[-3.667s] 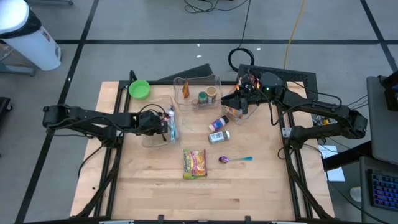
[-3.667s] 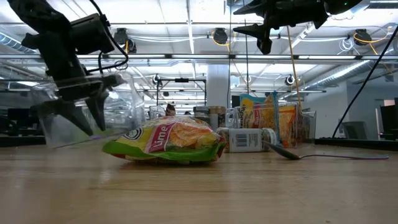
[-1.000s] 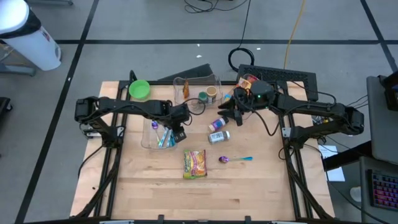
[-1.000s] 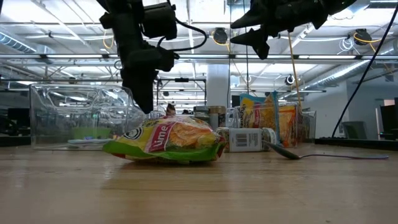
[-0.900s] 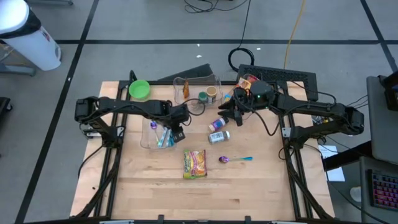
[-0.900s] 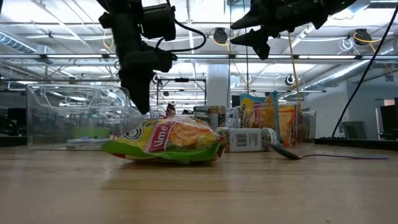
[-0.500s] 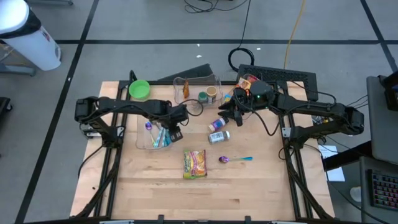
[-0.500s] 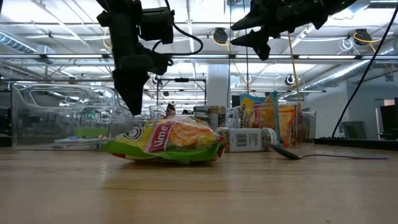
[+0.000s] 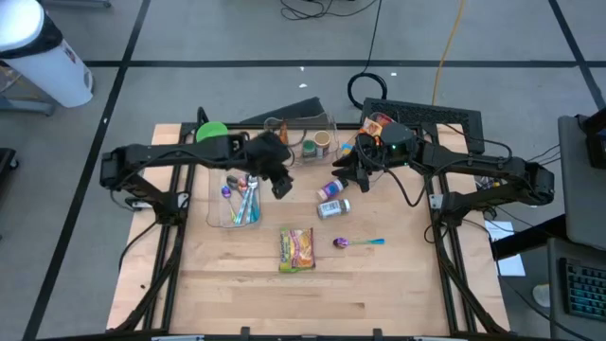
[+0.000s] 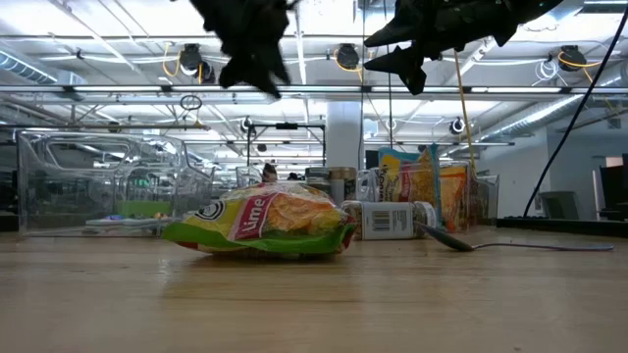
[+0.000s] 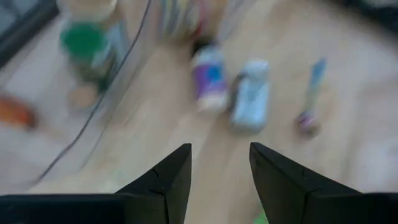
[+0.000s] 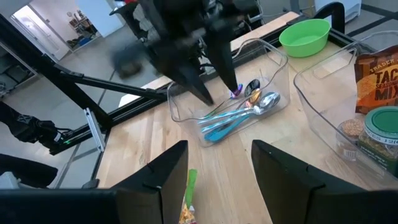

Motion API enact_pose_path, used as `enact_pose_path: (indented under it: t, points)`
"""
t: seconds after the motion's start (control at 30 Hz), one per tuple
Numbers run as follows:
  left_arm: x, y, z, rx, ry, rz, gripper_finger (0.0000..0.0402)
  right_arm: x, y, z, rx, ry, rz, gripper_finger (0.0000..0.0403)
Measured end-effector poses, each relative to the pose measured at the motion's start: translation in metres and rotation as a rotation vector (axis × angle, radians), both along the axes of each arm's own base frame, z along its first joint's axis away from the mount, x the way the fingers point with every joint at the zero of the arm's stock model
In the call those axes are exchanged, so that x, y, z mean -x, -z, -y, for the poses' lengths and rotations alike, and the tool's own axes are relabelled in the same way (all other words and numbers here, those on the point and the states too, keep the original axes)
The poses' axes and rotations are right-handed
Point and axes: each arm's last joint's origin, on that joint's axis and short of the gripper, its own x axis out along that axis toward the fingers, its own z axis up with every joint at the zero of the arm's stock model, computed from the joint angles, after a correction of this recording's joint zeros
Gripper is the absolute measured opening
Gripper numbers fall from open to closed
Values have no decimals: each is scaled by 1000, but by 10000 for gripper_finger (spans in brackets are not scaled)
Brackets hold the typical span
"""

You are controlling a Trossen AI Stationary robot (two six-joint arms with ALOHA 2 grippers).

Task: Pick & Place Food Item
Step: Put the white spice bottle into the middle transparent bin

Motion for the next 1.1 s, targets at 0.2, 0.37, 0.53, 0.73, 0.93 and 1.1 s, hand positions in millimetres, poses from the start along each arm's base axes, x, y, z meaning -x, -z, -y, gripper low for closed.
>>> enact_pose_path:
  t: [0.2, 0.37, 0.53, 0.73, 0.93, 1.1]
  points:
    - [-5, -49, 4, 74, 71, 241, 170, 0, 0, 0, -21, 3, 1, 169]
    - [-15, -67, 10, 26, 143, 416, 170, 0, 0, 0, -26, 7, 2, 169]
    - [-24, -75, 14, 8, 160, 538, 170, 0, 0, 0, -70, 21, -2, 169]
    - [-23, -71, 15, -8, 179, 495, 170, -1, 1, -7, -10, -109, -2, 169]
    - [-21, -67, 15, -3, 179, 451, 170, 5, 25, -32, 166, -226, -252, 169]
    - [-20, -66, 15, 2, 177, 431, 170, 5, 51, -43, 302, -248, -492, 169]
